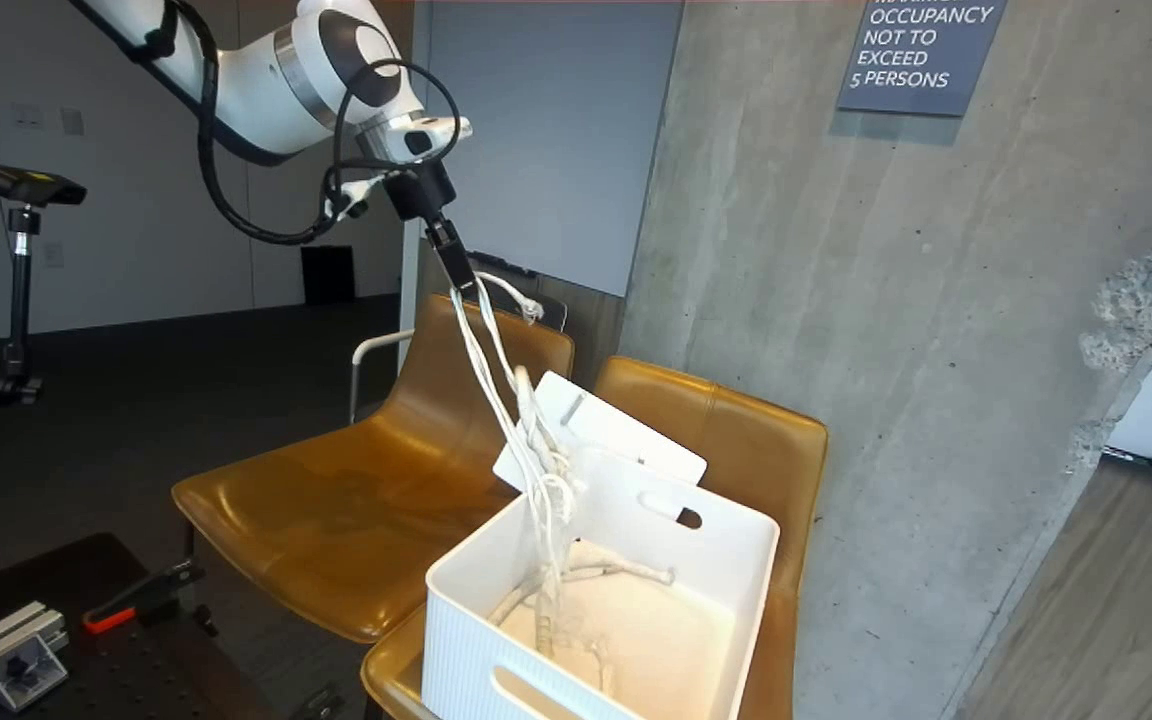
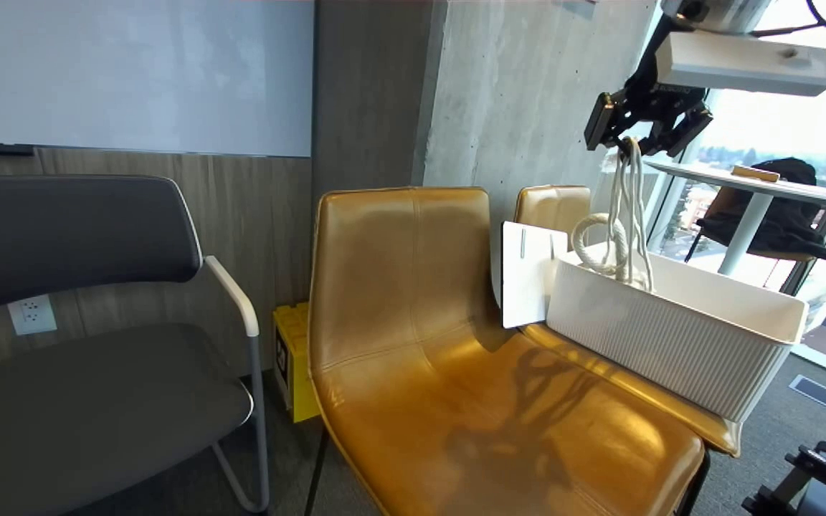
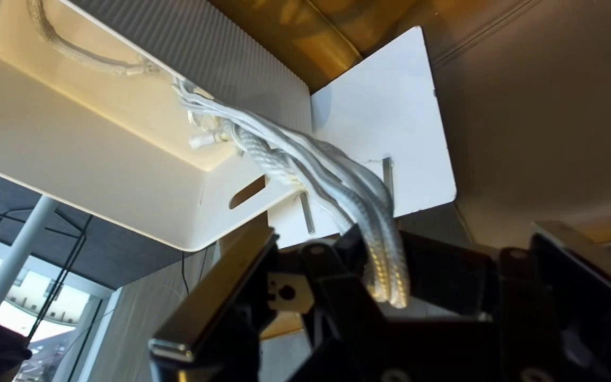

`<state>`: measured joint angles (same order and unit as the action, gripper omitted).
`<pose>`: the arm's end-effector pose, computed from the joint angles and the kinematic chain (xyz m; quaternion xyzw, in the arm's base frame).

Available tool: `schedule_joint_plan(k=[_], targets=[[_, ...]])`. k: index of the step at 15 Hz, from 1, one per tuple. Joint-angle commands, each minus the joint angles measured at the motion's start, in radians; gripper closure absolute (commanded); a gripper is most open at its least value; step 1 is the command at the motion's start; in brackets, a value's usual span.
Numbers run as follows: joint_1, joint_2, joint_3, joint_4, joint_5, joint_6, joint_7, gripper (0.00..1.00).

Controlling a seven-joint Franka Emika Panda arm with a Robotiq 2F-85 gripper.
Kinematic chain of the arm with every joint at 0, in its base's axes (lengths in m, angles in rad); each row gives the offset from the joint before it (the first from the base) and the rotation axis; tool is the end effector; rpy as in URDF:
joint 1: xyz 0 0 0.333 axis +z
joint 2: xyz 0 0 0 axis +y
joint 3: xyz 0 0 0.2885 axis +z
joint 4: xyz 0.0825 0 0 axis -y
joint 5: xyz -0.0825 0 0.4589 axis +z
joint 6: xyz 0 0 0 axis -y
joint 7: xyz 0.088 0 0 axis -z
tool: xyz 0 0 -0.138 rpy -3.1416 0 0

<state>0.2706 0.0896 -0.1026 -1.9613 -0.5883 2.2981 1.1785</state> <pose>0.6702 0.0892 0.3691 0.9101 -0.3145 0.2434 0.1167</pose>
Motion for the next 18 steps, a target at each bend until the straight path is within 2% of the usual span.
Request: schedule_joint_plan(k=[1,7,11,15,18], targets=[[-0.006,-0.015,0.123,0.052,-0.025,-0.087,0.08,1.0],[0.01,0.019,0.239,0.106,-0.021,-0.117,0.134,1.0],[0.051,0.082,0.294,0.159,-0.031,-0.12,0.177,1.0],[0.11,0.153,0.315,0.218,-0.026,-0.117,0.185,1.0],[0.147,0.204,0.305,0.253,-0.024,-0.114,0.186,1.0]])
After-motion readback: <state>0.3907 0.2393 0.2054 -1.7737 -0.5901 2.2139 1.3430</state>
